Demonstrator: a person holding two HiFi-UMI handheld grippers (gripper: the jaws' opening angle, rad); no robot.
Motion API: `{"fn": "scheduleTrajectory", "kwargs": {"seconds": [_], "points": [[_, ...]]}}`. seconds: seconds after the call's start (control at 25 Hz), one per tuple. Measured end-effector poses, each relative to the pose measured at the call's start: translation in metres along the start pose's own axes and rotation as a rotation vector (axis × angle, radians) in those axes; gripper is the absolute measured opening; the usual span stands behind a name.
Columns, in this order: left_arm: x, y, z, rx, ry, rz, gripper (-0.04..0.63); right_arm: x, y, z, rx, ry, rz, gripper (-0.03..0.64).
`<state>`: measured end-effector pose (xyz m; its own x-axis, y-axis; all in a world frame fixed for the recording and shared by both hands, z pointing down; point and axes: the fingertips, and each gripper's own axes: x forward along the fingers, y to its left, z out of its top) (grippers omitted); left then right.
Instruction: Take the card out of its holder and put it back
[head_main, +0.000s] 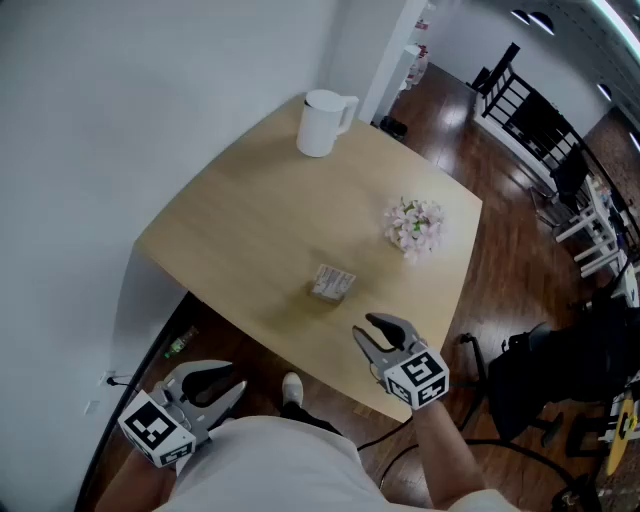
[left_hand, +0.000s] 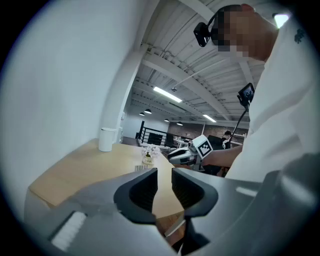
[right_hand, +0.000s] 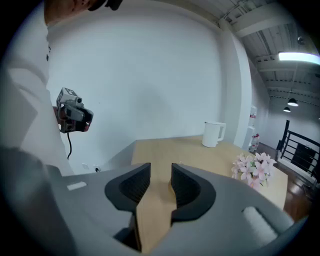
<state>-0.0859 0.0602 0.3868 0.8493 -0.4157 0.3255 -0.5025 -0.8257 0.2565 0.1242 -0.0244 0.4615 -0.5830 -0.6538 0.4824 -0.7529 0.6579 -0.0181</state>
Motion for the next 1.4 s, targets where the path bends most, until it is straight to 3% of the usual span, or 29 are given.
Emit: {"fn": "scheduleTrajectory", "kwargs": {"seconds": [0.28,0.72,0.84,1.08,1.4], "points": [[0.045,0.025,0.018,-0.029,-0.02,0.132,0.097,0.076,-0.097,-0.025,-0.054,0.07,0.104,0.156],[0.041,0.039,0.016,-0.088,0.011,0.304,0.095,0.15,-0.106,-0.064,-0.01,0.164,0.336,0.134],[0.039,0.039,0.015,-0.094,0.017,0.318,0.095,0.152,-0.103,-0.065,-0.015,0.162,0.355,0.035],[0.033,0.038,0.014,-0.088,0.008,0.315,0.095,0.145,-0.1,-0.055,-0.009,0.141,0.357,0.021],[0.013,0.032,0.011,-0.07,-0.016,0.284,0.095,0.114,-0.101,-0.011,-0.04,0.075,0.282,0.021]]}}
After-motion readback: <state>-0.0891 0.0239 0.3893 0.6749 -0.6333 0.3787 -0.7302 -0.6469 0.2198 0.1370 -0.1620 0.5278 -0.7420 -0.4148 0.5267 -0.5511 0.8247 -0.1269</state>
